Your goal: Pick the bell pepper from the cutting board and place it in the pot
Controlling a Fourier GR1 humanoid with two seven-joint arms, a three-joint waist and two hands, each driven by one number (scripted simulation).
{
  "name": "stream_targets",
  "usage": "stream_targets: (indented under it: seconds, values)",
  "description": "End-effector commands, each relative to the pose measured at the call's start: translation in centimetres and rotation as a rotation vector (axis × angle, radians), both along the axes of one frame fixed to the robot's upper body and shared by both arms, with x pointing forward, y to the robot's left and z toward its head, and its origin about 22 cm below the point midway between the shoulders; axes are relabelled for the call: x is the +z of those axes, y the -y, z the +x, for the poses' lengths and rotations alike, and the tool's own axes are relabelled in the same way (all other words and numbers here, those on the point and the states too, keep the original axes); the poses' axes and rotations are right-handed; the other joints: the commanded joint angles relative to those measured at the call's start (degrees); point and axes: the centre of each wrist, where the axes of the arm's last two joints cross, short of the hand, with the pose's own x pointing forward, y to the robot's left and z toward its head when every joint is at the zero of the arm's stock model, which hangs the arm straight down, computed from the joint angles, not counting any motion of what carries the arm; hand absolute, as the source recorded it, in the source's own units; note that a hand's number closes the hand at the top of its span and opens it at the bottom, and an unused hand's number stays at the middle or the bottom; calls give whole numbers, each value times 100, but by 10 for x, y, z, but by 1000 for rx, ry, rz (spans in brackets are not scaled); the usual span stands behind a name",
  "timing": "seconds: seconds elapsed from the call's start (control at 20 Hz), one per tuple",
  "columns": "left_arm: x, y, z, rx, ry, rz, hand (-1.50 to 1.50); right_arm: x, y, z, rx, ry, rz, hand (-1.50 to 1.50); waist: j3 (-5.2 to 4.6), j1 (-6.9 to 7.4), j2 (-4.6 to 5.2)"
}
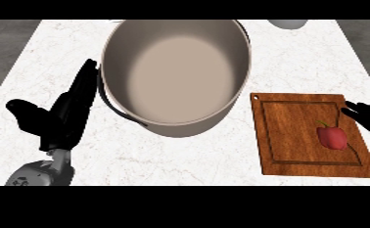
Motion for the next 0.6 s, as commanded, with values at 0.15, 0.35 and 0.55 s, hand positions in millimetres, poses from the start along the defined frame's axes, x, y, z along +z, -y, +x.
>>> stream_targets:
  seconds: [0.15,0.35,0.55]
  values:
    - [8,-1,15,3,-36,-6,0,-21,-19,0,-27,-1,14,-150,-16,-8,25]
    - [-8,-14,3,-11,-40,-18,0,-32,-10,7,-98,-12,-12,-150,-16,13,29]
    - [-12,-2,4,-13,-39,-16,0,-21,-12,5,-123,-7,-75,-150,-17,-19,24]
